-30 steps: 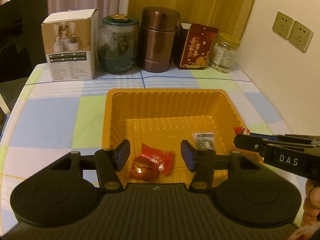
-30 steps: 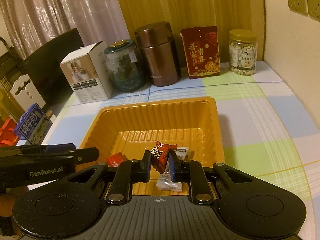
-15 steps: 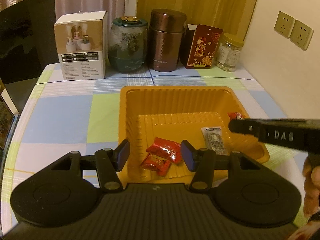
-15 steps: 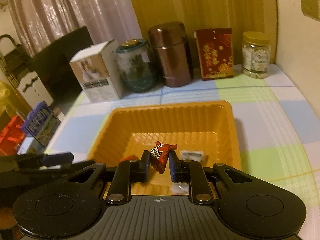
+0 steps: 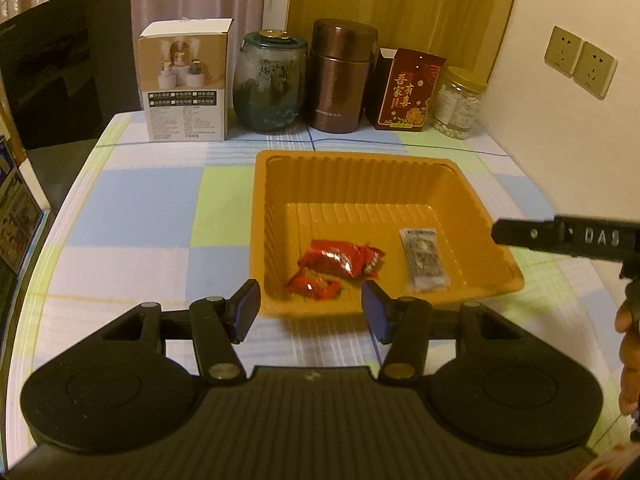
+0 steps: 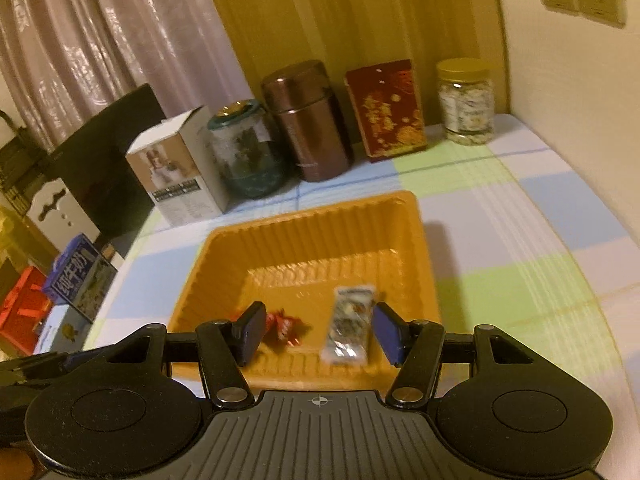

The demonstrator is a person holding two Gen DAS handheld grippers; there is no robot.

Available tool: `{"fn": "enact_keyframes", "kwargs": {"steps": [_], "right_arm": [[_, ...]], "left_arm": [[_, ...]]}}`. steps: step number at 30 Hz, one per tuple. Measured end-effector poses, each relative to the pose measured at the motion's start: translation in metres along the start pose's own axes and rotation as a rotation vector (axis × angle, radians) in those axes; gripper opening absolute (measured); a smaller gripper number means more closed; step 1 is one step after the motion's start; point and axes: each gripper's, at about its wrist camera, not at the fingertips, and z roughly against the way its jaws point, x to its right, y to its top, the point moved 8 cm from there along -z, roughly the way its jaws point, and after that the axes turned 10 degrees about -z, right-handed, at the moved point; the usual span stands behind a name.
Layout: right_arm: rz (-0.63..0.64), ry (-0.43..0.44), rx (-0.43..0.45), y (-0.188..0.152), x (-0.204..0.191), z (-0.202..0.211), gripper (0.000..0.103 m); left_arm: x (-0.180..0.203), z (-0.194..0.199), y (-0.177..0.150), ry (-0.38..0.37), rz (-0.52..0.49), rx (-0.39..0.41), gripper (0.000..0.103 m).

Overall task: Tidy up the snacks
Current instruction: 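Open the left tool releasing its candy in the tray while right releases its candy, then withdraw both open tools from the tray toward the remaining snacks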

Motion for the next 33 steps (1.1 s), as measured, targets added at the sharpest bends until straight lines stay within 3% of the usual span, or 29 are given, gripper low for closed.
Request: {"fn": "enact_keyframes", "kwargs": {"steps": [4,17,33], "right_arm": [[0.029,-0.046,0.012,-0.018,0.004,0.026,0.059],[0.048,-0.056,0.051,-0.08,-0.004,0.112,0.059],[0.065,-0.07,0.049,-0.144,0.003,0.162,0.059]], "left_arm": [[0.008,0.02,-0.011,0.001,0.016,0.006,0.052],[0.038,0.084,-0.051,0.003,0.048,0.016,0.052],[0.054,0.138,-0.098,0.052,0.053,0.03,0.058]]}}
